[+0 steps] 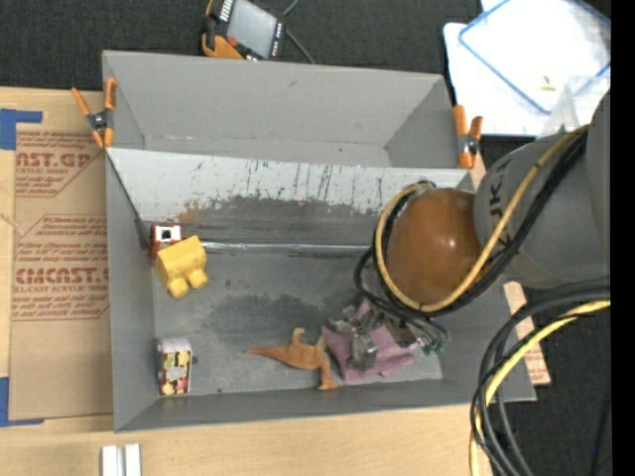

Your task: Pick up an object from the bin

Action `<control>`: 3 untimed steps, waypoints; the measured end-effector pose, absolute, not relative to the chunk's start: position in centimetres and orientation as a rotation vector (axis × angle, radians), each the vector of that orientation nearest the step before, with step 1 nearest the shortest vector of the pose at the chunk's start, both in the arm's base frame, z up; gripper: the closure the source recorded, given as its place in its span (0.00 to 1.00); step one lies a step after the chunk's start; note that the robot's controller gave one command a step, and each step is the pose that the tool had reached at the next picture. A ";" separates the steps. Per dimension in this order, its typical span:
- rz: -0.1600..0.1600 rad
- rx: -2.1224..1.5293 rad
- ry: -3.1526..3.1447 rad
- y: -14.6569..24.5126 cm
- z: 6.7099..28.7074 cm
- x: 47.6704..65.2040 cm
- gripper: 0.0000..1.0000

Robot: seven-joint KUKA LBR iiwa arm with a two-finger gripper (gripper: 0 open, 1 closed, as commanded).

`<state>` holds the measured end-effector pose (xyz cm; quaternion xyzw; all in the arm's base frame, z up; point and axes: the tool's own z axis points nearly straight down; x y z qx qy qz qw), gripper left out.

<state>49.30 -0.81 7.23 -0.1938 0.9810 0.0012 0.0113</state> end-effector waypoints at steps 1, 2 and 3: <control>0.004 -0.604 3.060 -0.8 7.2 49.3 1.00; 0.008 -0.607 3.072 -0.8 9.8 48.9 1.00; 0.008 -0.607 3.069 -0.7 15.4 49.1 1.00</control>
Offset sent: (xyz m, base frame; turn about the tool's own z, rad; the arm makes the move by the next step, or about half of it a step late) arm 0.0000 0.0002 0.0817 0.0002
